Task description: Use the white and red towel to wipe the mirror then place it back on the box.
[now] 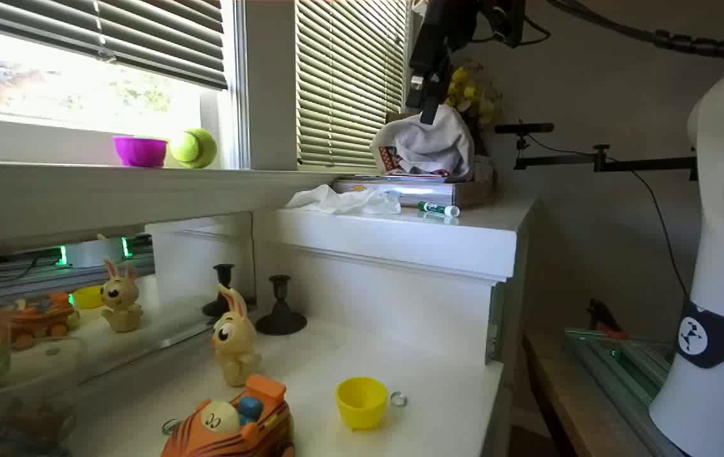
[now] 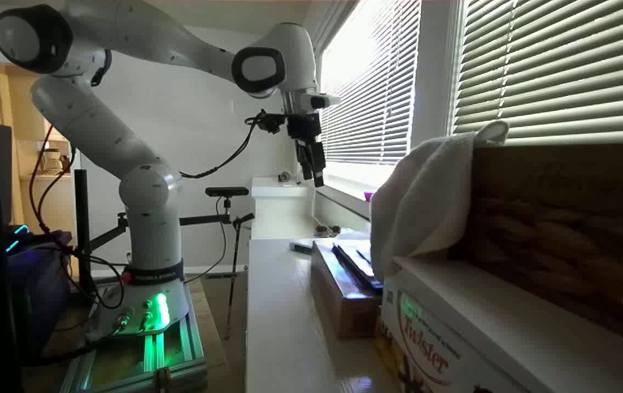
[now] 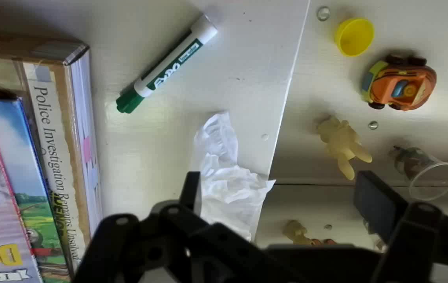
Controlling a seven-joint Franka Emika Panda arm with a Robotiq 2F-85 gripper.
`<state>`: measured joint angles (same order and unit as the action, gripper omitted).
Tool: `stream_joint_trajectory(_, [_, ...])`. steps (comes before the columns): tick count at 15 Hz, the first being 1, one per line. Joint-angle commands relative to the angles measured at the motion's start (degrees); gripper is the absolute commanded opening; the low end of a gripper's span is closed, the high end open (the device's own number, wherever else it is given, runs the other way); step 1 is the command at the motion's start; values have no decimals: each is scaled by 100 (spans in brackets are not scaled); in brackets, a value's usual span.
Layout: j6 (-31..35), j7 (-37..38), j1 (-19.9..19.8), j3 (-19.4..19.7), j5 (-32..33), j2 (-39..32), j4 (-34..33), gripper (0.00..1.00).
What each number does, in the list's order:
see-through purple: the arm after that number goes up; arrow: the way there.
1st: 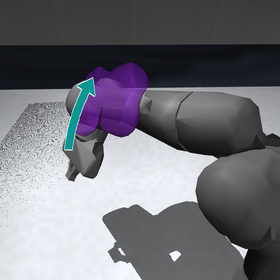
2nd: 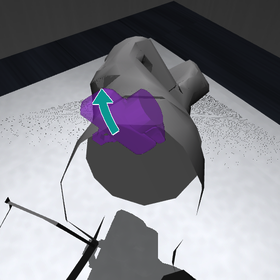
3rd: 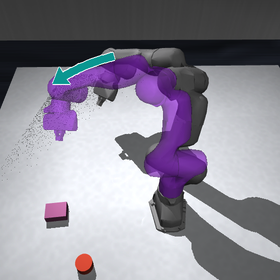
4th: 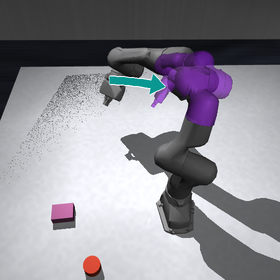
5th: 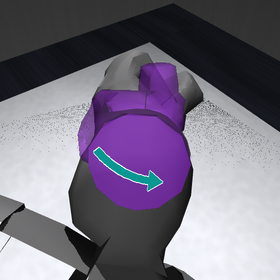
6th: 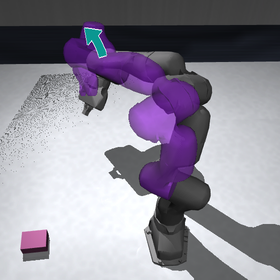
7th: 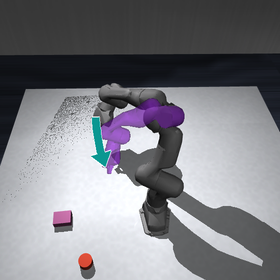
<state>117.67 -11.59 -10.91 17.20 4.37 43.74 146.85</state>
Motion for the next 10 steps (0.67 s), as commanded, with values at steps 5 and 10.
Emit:
stream_joint_trajectory(5, [-15, -28, -44, -36, -35, -10, -21, 100])
stream_joint_trajectory(10, [1120, 701, -615, -114, 235, -356, -111, 100])
